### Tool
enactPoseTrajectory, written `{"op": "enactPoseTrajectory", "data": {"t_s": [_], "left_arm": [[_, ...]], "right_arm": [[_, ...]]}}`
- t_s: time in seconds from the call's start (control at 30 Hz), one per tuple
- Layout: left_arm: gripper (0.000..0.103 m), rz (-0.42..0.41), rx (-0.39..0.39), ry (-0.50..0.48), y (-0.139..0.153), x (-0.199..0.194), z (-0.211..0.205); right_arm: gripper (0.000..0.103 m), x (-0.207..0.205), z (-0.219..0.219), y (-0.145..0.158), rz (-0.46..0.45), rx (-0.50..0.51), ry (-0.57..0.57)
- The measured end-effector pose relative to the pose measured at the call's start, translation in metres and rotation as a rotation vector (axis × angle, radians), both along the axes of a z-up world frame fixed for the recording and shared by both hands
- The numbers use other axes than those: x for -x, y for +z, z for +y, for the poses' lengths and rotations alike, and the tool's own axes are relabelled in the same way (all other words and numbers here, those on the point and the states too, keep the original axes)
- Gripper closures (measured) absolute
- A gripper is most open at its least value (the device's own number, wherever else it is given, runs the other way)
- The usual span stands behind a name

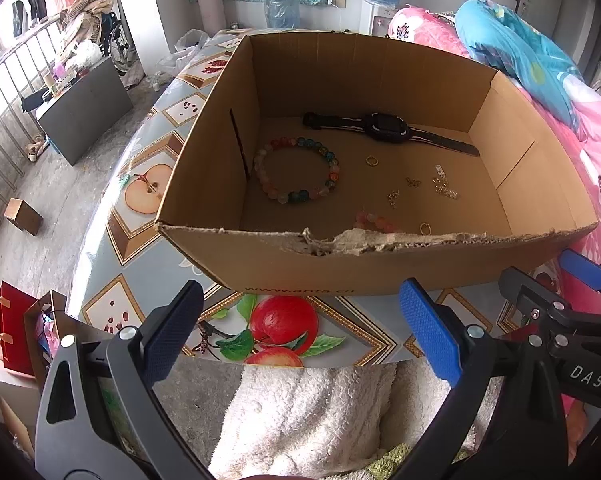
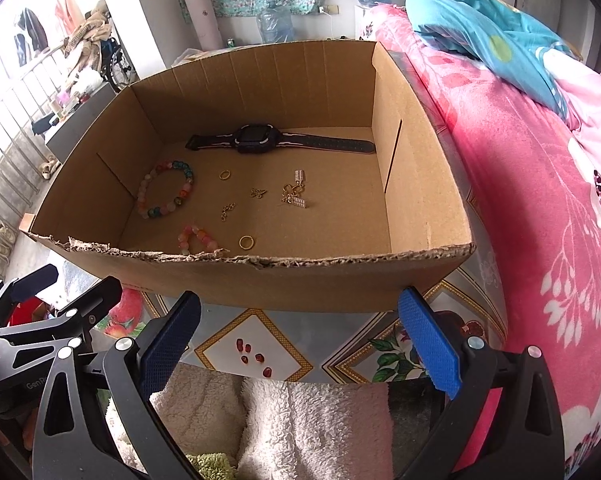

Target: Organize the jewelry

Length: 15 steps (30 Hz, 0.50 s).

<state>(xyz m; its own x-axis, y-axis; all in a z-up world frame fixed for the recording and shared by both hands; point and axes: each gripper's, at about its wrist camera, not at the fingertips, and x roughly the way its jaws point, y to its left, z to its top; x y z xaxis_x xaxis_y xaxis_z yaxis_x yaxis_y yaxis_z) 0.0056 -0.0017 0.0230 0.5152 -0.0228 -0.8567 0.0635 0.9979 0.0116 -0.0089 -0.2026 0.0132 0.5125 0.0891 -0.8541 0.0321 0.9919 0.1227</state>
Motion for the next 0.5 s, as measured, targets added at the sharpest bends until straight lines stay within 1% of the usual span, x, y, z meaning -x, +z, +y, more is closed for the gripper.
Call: {"op": "enactPoseTrajectory", "data": {"t_s": [0.5], "left_arm": [[0.008, -0.002, -0.004, 0.004, 0.0017, 0.0000, -0.0001]], "right_arm": [[0.007, -0.0006, -0.0016, -0.0033, 0.004, -0.001, -0.007]]}}
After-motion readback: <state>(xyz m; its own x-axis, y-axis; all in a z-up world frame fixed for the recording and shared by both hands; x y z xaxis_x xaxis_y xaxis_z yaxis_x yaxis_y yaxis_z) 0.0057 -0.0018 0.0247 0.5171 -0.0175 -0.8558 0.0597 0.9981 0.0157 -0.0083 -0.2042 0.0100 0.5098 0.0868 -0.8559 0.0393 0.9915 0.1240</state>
